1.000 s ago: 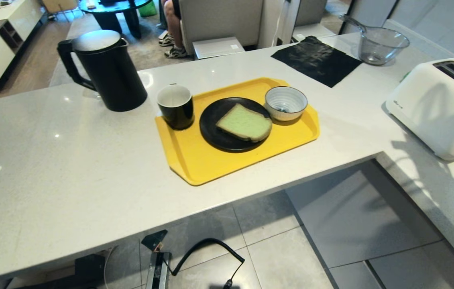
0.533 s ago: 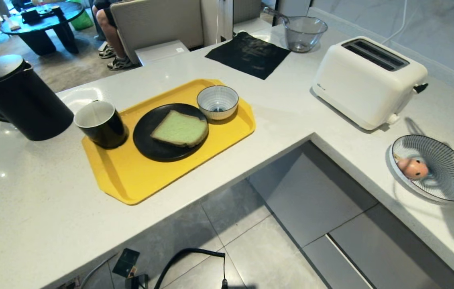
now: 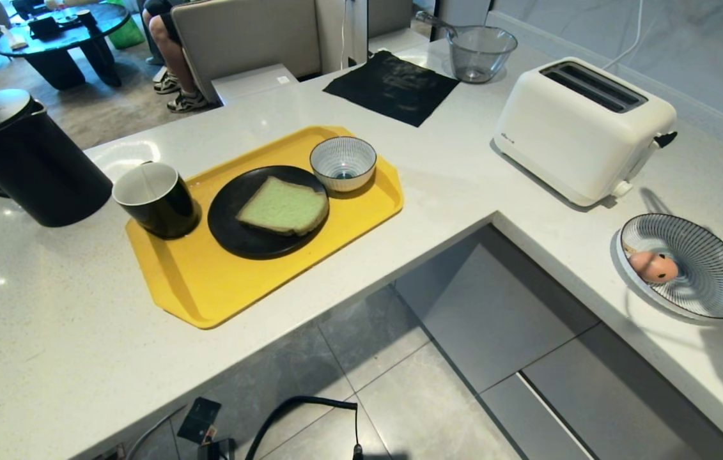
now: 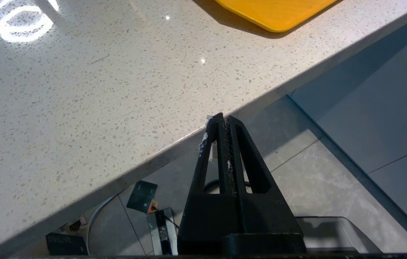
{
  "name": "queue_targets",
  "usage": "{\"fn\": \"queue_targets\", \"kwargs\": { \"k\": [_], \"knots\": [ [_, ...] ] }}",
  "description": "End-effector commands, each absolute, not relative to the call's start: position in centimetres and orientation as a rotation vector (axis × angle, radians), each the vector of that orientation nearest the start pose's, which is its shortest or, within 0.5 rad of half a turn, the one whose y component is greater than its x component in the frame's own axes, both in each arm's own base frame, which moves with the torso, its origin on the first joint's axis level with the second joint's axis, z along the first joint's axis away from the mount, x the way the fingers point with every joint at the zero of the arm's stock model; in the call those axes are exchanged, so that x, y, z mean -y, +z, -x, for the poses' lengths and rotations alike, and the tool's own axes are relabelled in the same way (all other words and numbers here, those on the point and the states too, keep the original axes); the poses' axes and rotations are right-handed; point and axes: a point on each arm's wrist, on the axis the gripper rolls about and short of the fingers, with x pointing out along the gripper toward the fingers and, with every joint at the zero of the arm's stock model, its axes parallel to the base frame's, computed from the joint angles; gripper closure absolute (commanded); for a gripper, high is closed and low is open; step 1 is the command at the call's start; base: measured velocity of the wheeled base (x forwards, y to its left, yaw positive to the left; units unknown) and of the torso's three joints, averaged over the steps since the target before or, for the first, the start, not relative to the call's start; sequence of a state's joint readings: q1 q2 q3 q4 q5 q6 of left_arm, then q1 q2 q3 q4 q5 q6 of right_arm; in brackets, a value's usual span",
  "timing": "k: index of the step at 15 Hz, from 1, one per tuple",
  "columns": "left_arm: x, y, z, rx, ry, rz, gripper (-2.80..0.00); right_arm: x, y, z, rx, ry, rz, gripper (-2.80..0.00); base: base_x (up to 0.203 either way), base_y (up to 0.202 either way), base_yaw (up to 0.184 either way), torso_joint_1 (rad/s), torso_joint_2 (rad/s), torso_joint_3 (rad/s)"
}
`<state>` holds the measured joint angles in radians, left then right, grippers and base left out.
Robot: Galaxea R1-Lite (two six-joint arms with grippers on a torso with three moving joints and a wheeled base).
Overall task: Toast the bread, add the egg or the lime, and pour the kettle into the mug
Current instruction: Pick up the egg
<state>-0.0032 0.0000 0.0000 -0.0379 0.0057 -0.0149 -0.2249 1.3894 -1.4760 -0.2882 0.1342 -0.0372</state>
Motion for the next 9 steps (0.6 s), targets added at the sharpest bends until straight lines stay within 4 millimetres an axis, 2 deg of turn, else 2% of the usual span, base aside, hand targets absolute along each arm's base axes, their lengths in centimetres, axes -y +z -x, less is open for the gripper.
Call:
{"fn": "queue_targets", "kwargs": {
  "k": [1,4,6,8,9],
  "knots": [
    [0.0,7.6,2.2,0.025,0.003,0.015,0.00,5.1,41.7,-20.4,0.287,-0.117,0.119,0.00,0.000,0.000,0.000,0.000,0.00,0.000],
    [0.0,7.6,2.2,0.025,0.003,0.015,0.00,5.7,41.1,-19.3,0.012,-0.028,0.249,0.00,0.000,0.000,0.000,0.000,0.00,0.000],
    [0.0,7.6,2.2,0.025,0.003,0.015,0.00,5.6,40.9,-18.5,-0.170,0.038,0.400,0.00,0.000,0.000,0.000,0.000,0.00,0.000],
    [0.0,7.6,2.2,0.025,0.003,0.015,0.00,6.0,39.7,-19.7,-0.279,0.109,0.576,0.00,0.000,0.000,0.000,0.000,0.00,0.000],
    [0.0,7.6,2.2,0.025,0.003,0.015,0.00,6.1,38.9,-20.2,-0.315,0.119,0.597,0.00,0.000,0.000,0.000,0.000,0.00,0.000]
  ]
}}
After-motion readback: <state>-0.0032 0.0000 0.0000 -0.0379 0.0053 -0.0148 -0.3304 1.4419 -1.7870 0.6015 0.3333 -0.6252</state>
